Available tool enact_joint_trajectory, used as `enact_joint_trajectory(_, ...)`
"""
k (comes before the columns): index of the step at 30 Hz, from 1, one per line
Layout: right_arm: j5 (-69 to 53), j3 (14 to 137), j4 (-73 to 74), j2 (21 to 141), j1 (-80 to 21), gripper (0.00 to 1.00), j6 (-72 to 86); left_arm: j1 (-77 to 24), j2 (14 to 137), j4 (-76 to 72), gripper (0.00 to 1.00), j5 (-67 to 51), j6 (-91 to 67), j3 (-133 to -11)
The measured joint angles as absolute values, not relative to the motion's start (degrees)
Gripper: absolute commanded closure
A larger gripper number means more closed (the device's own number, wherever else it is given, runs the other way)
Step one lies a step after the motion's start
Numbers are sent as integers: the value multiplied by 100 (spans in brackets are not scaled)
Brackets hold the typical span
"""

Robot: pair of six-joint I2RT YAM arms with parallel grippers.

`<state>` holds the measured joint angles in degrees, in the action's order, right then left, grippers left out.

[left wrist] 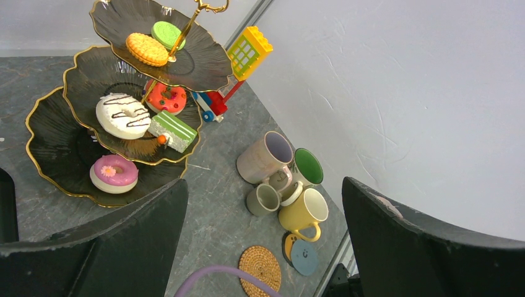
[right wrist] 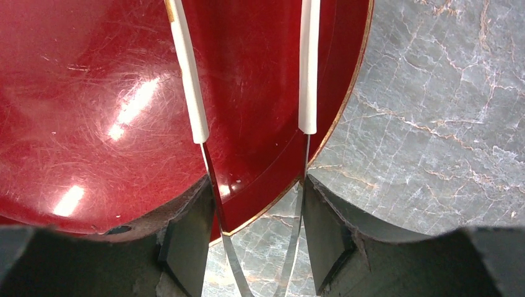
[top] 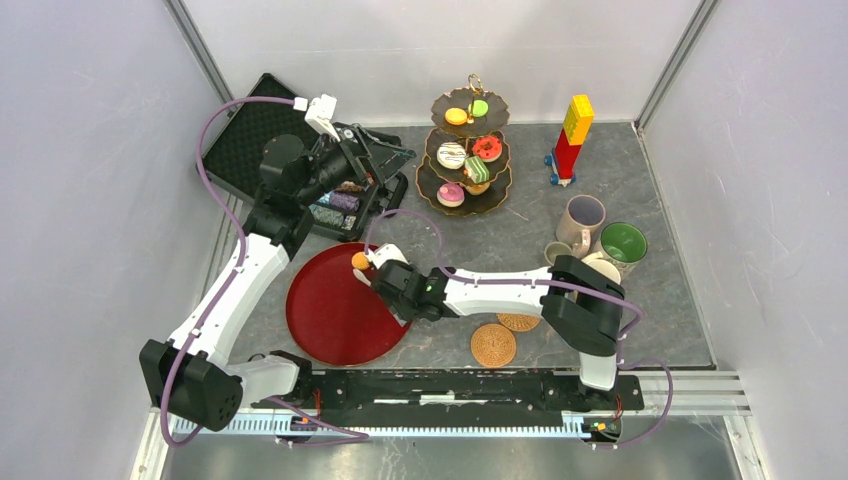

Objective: Serve the afternoon tea

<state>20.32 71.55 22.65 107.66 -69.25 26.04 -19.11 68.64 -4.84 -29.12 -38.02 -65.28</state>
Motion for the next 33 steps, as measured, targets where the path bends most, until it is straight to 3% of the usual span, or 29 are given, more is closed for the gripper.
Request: enact_joint_trajectory(33,1653,8318,3089,11424,-6632,44,2320,-1911,6864,-480,0,-2910,-3800,-6528)
